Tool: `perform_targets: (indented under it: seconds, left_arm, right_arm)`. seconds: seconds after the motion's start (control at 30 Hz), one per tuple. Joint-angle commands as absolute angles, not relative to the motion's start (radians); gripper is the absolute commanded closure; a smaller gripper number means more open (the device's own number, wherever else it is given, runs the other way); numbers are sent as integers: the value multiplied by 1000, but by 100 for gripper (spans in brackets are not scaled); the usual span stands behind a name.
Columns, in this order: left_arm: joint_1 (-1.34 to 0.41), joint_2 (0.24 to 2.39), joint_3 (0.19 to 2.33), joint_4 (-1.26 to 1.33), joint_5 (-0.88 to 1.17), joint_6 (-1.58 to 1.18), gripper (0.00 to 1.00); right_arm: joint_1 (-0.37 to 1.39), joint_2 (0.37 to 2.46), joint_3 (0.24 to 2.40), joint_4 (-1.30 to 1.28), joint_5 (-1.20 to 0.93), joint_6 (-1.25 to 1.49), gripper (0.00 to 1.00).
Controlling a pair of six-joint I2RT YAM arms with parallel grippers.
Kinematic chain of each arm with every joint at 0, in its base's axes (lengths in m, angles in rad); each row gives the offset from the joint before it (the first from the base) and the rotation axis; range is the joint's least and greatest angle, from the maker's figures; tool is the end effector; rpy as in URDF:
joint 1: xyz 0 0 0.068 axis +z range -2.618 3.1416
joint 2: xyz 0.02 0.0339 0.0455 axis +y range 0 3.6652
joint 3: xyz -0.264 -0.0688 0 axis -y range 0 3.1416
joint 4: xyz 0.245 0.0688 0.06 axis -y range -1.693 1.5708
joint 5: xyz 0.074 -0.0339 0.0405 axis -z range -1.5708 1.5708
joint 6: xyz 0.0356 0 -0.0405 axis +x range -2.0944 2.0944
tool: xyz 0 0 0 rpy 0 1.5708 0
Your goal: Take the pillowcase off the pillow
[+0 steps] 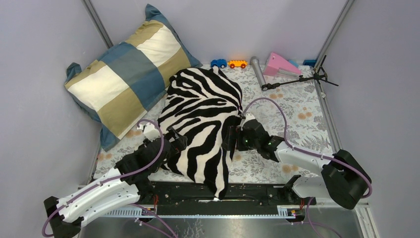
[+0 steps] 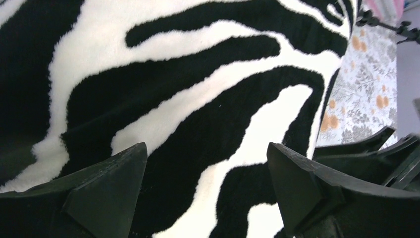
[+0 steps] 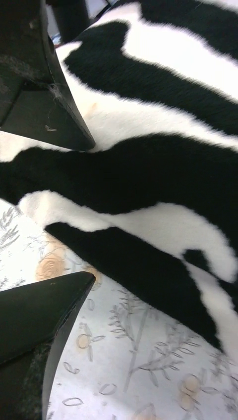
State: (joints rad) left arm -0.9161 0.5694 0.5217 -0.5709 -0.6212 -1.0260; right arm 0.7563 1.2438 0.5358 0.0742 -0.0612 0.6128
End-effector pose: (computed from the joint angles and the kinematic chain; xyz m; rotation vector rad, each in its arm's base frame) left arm 0.0951 -0.0898 0.2444 -0.4565 2.0513 -0.5069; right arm 0.1793 0.1722 0.1849 -0.2030 2.3213 0.8008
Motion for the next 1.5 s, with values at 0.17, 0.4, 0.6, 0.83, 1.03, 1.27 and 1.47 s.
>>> perform_targets:
  seconds: [0.17,0.4,0.6,0.83,1.03,1.27,1.47]
  left_arm:
    - [-912,563,535,-643,-518,-1127,1]
    - [-912,599,522,-630,-505,-1115,1]
    - [-908,638,518,-623,-510,-1103,1]
    - [-906,638,562,-621,-493,-1039,1]
    - [-905,659,614,-595,-425,-952,1]
    - [-908,750,707,-474,-247,-827,2]
    - [-908,818,761,-453,-267,-845,2]
  right_arm:
    - [483,1303,647,319,-100,742,1]
    - [417,1510,817,291,-113,743,0]
    - [416,1741,929,369,-369,793,27]
    - [414,1723,887,436,-413,800,91]
    - [357,1474,828,255,-215,748,100]
    - [321,1092,995,-243,289,664,100]
    - [321,1085,1381,-391,172,561,100]
